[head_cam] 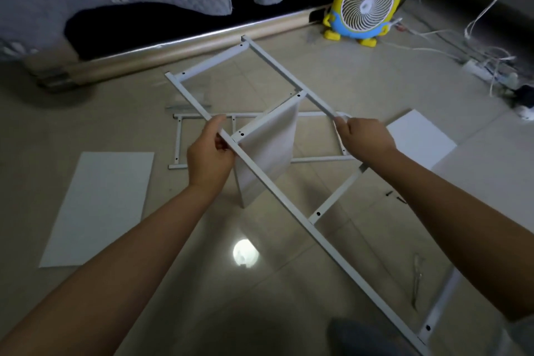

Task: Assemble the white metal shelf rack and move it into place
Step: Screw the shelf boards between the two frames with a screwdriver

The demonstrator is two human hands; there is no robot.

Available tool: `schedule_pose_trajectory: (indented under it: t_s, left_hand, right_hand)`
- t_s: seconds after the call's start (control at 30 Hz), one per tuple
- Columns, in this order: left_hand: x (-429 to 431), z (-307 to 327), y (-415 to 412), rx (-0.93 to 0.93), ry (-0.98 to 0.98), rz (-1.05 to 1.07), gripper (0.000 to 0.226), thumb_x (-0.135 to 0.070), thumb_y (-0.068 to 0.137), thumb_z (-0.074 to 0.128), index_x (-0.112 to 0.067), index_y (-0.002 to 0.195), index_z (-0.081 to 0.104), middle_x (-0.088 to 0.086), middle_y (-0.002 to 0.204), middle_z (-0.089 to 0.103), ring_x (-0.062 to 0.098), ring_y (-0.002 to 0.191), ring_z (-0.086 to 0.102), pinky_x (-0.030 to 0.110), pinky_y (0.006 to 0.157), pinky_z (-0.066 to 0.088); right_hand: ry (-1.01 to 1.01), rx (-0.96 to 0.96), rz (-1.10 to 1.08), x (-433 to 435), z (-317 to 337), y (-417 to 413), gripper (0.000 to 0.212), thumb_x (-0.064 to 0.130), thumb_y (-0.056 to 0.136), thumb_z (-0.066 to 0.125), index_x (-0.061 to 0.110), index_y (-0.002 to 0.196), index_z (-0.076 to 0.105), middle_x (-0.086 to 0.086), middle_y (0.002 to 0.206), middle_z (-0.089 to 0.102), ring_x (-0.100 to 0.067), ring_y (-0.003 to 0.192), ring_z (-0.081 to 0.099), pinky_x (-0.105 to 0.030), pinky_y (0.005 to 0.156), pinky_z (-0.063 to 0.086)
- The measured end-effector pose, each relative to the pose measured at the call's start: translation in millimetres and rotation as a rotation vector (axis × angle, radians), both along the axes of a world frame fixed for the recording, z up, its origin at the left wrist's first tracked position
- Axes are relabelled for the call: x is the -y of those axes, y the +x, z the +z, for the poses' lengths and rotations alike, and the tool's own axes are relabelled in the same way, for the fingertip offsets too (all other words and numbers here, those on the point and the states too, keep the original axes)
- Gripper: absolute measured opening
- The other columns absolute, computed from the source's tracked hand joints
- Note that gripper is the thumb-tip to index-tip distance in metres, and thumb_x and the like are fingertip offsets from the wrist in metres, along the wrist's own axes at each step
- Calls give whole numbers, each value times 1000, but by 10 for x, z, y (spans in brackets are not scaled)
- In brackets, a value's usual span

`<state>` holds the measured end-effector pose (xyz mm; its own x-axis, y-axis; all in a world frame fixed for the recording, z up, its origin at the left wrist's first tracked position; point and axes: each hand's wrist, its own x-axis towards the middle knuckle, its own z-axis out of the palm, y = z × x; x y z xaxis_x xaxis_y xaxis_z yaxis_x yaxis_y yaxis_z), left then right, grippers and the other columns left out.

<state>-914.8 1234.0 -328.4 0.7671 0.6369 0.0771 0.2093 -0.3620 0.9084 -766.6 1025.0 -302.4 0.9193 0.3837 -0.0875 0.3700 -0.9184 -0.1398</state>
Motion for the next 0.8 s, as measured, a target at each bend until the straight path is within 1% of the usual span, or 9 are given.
schedule_pose_trajectory:
  t_s: [0.1, 0.2, 0.33, 0.37, 0.43, 0.53, 0.57, 0.73, 0.8]
  left_hand:
    - [-1, -32, -26, -23, 220, -53, 24, -3, 82, 64, -7, 105, 68, 15, 94, 67, 26, 84, 60, 29, 76, 48]
    - [-19, 1, -50, -63, 221, -59, 18, -3, 84, 61, -6, 100, 68, 14, 92, 65, 21, 81, 58, 20, 70, 38]
    - [-28, 110, -76, -106, -9, -103, 21, 5, 86, 53, -13, 93, 61, 1, 86, 59, 11, 77, 55, 9, 65, 44]
    - [-37, 129, -72, -104, -85, -93, 22, 5, 87, 50, -15, 87, 59, -1, 82, 58, 13, 76, 55, 13, 70, 46]
    - [-34, 150, -42, -89, -213, -37, 25, 0, 89, 47, -19, 76, 59, 0, 76, 56, 19, 78, 54, 31, 78, 47]
    - [47, 192, 30, -173, -130, -8, 8, -26, 88, 59, -18, 86, 59, -1, 78, 55, 18, 76, 53, 31, 74, 44]
    - [70, 201, 54, -207, -77, -11, 16, -29, 84, 64, -17, 95, 60, -1, 81, 56, 18, 77, 54, 30, 74, 45]
    - [25, 277, 189, -300, 55, 50, 14, -17, 84, 60, -14, 95, 68, 10, 84, 67, 28, 79, 64, 35, 76, 53]
    - [-6, 297, 203, -329, 129, -14, 15, -17, 84, 59, -10, 91, 71, 13, 79, 67, 30, 78, 64, 38, 75, 53]
  right_hand:
    - [20, -19, 25, 3, -29, 16, 55, 36, 101, 18, 2, 87, 58, -5, 60, 46, -25, 64, 49, -25, 59, 33]
    - [63, -27, 18, -26, -10, 67, 53, 40, 100, 18, 4, 77, 50, -3, 60, 42, -23, 68, 47, -28, 64, 34]
    - [81, -54, 17, -121, -4, 148, 53, 43, 99, 18, 10, 65, 43, -4, 61, 42, -24, 68, 48, -31, 65, 39]
    - [75, -64, 16, -140, -20, 162, 53, 43, 99, 18, 11, 66, 43, -5, 63, 45, -24, 69, 49, -32, 67, 42]
    - [56, -63, 17, -170, -42, 173, 52, 43, 99, 18, 9, 73, 47, -9, 71, 50, -26, 71, 52, -35, 72, 47]
    - [15, -41, 23, -187, -77, 158, 55, 42, 100, 17, 6, 82, 54, -10, 74, 52, -29, 74, 57, -36, 73, 48]
    - [10, -47, 23, -188, -108, 156, 56, 41, 100, 17, 4, 86, 57, -11, 74, 53, -30, 75, 56, -36, 72, 47]
    - [137, -191, -75, -233, -109, 62, 42, 19, 102, 17, 5, 128, 47, -20, 100, 61, -33, 89, 60, -40, 79, 51]
    - [117, -207, -52, -231, -103, 88, 41, 17, 102, 18, 6, 131, 45, -22, 106, 61, -34, 95, 60, -40, 83, 50]
